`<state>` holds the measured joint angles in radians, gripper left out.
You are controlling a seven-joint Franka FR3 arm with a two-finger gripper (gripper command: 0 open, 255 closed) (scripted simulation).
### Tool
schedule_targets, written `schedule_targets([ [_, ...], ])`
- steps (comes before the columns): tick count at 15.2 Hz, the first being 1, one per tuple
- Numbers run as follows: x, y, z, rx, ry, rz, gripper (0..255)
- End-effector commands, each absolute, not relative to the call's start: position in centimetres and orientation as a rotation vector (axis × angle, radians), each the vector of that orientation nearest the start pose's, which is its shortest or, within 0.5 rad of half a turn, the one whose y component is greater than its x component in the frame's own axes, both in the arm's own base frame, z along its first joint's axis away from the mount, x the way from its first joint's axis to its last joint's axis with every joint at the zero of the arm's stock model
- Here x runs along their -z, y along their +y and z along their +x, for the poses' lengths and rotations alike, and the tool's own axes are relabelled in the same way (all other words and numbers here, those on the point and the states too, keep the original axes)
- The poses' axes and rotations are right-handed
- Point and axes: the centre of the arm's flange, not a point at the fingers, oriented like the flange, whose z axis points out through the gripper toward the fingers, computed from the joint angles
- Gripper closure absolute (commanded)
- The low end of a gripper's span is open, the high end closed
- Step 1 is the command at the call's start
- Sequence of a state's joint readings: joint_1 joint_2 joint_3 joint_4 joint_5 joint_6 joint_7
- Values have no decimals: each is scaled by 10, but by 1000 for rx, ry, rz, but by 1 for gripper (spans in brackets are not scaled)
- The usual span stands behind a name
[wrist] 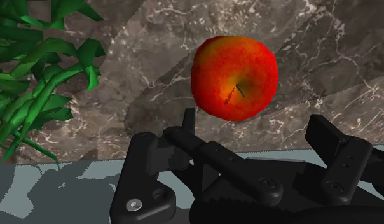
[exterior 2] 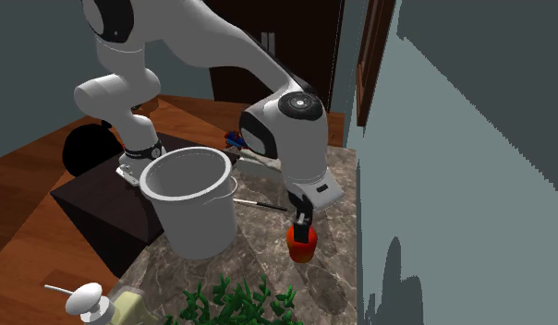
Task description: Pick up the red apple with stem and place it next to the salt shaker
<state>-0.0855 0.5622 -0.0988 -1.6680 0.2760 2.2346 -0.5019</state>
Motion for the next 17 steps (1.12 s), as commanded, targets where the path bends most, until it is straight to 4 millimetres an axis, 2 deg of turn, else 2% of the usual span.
schedule_targets([
  [1, -265, -115, 690, 91, -246, -2965, 0],
  [9, -226, -108, 691, 91, -246, -2965, 0],
  [16, -226, -108, 691, 91, -246, -2965, 0],
  [17, -226, -108, 691, 91, -246, -2965, 255],
])
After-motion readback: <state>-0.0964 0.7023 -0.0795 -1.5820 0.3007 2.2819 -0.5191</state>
